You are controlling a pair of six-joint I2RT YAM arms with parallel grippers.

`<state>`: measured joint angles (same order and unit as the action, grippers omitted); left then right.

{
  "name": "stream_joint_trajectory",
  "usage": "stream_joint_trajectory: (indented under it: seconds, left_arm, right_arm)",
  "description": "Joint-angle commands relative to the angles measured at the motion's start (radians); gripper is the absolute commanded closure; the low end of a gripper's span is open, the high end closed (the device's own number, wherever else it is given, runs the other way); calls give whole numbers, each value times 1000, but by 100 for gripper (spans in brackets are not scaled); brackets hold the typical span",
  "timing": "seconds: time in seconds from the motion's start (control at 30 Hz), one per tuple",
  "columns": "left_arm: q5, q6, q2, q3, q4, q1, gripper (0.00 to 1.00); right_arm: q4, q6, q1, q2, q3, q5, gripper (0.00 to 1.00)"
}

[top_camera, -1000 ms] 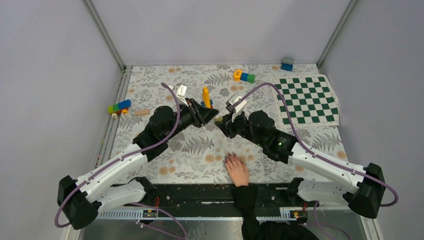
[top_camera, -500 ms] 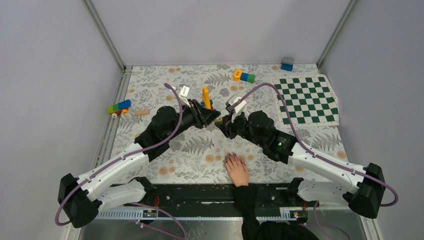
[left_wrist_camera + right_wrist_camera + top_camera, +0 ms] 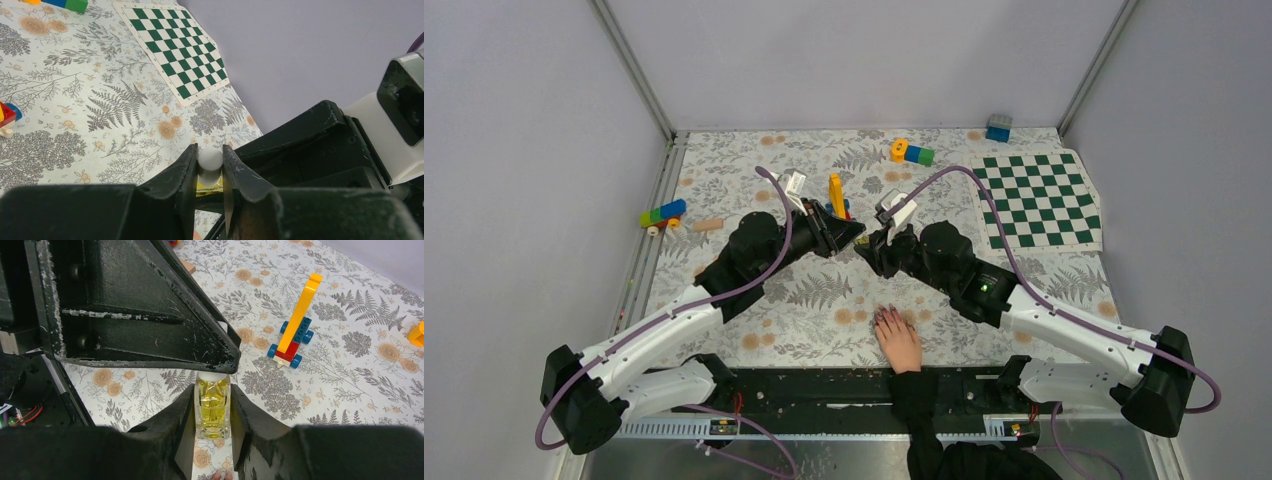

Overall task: Paint the nails
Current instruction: Screw the nail polish bottle.

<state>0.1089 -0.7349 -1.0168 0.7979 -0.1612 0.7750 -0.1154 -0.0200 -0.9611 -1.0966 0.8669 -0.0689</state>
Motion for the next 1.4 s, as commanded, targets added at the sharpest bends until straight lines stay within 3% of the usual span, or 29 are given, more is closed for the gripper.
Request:
stream_joint_trajectory:
  seconds: [0.0,0.27,0.53,0.9,1.07,1.37]
  left_arm:
    - [88,7,8,4,-94,18,100]
    - [209,48,54,-62,-172,21,100]
    - [441,63,91,-115,-304,20,100]
    - [749,32,118,-102,-472,21,100]
    - [844,22,136,-80,-502,21,100]
    - [925,-46,105,-64,-593,26,100]
  right_arm:
    - [-31,-6,-11,19,75,39,100]
    - [-20,-66,24,49,105,240,100]
    - [-130,-205,130,88,93,603,100]
    - [-531,-514,210,93,55,1007,100]
    - [-733,-650,210,69,49,1085,100]
    - [-793,-712,210,40,58,1107,100]
